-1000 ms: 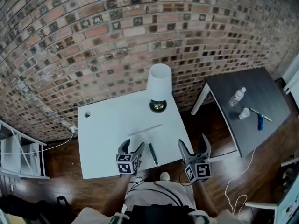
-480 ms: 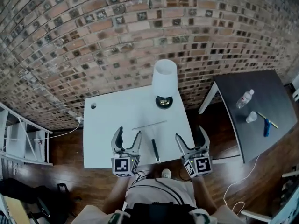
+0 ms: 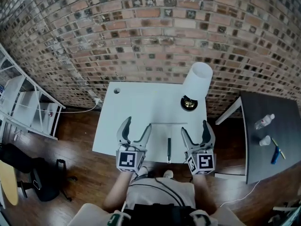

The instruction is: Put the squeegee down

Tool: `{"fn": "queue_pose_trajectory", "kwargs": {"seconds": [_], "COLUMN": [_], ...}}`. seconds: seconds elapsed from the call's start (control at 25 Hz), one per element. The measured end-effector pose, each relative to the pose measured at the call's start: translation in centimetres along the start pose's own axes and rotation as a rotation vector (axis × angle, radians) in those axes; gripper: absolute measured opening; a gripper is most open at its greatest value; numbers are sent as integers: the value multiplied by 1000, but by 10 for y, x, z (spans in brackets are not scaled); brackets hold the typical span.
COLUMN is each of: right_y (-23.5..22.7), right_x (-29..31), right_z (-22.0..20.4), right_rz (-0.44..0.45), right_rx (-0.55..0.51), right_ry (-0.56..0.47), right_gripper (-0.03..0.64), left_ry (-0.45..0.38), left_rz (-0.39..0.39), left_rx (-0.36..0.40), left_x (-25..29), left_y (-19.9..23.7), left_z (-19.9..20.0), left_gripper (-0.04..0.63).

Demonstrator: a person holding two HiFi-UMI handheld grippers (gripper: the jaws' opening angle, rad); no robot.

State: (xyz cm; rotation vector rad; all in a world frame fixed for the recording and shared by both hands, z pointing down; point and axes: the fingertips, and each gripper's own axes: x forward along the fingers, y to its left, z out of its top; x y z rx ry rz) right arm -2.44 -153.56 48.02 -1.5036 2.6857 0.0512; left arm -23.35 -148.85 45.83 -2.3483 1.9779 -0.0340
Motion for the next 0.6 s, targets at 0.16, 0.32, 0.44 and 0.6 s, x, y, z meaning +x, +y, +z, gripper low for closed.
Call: {"fn": "queue_pose_trajectory", "kwargs": {"seconds": [0.16,0.32,0.44,0.6], "right_y": [17,15,18,18], "right_x": [7,12,14,16], "right_z": [-1,-5,-8,-13], "right_rz": [26,25,26,20], "right_rx": [46,18,24,4], "right_ry": [45,30,49,57], "right_gripper": [420,420,420,420], "left_ry": [5,9,10,16], "left_rz": [5,3,-4,-20], "left_rx": [-1,-7,-11,7], "left_x": [-2,-1,-1,-1], "left_y": [6,10,13,17], "left_z": [-2,-5,-7,-12], "left_gripper": [321,321,321,321]}}
